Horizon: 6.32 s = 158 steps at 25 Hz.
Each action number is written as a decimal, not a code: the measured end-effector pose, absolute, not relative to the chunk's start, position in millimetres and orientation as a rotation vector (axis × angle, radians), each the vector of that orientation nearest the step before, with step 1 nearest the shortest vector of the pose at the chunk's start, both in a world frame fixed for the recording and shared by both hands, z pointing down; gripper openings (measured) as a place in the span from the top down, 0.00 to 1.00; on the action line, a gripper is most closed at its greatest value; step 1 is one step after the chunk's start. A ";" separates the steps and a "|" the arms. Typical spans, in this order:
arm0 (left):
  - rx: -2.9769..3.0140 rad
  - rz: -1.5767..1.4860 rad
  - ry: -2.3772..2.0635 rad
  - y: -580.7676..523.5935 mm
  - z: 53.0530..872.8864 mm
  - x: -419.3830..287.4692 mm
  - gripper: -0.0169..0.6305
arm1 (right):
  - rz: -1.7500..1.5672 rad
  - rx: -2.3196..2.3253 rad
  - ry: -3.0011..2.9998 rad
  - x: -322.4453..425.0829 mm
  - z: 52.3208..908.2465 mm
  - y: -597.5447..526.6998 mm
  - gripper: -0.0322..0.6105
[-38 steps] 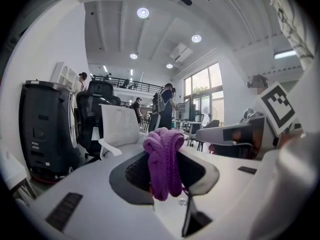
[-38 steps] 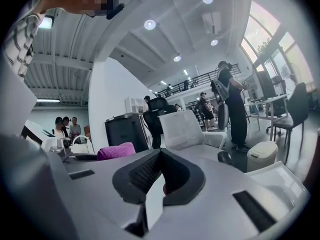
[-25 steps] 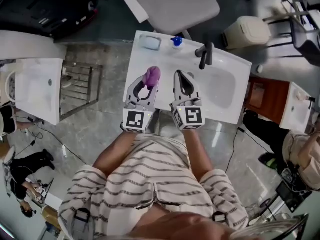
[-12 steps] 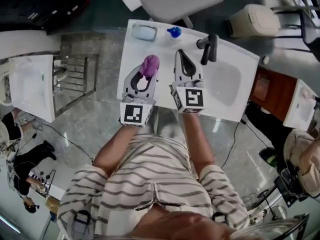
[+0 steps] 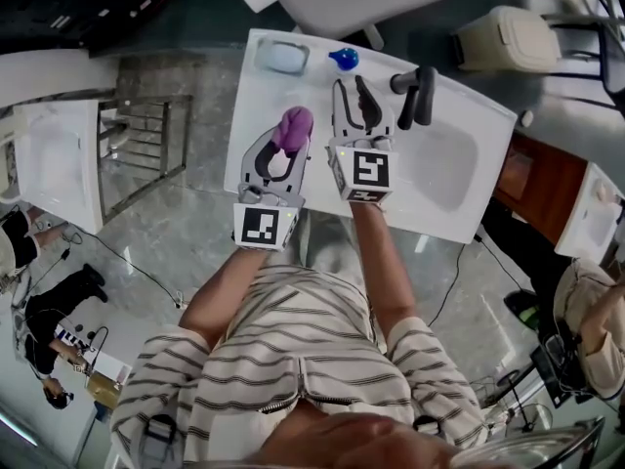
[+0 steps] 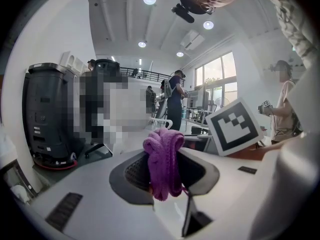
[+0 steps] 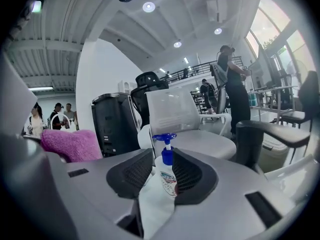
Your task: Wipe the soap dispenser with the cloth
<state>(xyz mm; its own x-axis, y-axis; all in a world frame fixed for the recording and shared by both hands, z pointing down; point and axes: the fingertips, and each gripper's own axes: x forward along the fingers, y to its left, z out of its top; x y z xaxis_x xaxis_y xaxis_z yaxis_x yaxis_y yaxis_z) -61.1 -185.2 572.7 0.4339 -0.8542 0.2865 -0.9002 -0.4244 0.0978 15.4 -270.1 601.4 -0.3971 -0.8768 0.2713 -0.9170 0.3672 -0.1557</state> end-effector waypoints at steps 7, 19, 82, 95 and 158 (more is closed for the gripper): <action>2.434 0.261 -1.547 -188.3 579.9 -62.4 0.78 | 0.385 1.643 -2.456 8.1 615.4 -286.1 0.69; 2.389 0.255 -1.574 -189.4 588.4 -71.5 0.77 | 0.346 1.676 -2.393 14.4 626.8 -304.2 0.69; 2.773 0.214 -1.253 -90.7 436.1 -28.6 0.78 | 0.286 1.530 -2.628 20.0 399.6 -138.4 0.74; 2.869 0.214 -1.114 -84.7 435.8 -0.1 0.78 | 0.257 1.544 -2.614 32.0 392.5 -132.3 0.74; 2.906 0.189 -0.944 -64.7 426.7 19.2 0.77 | 0.241 1.664 -2.623 81.0 366.2 -96.5 0.74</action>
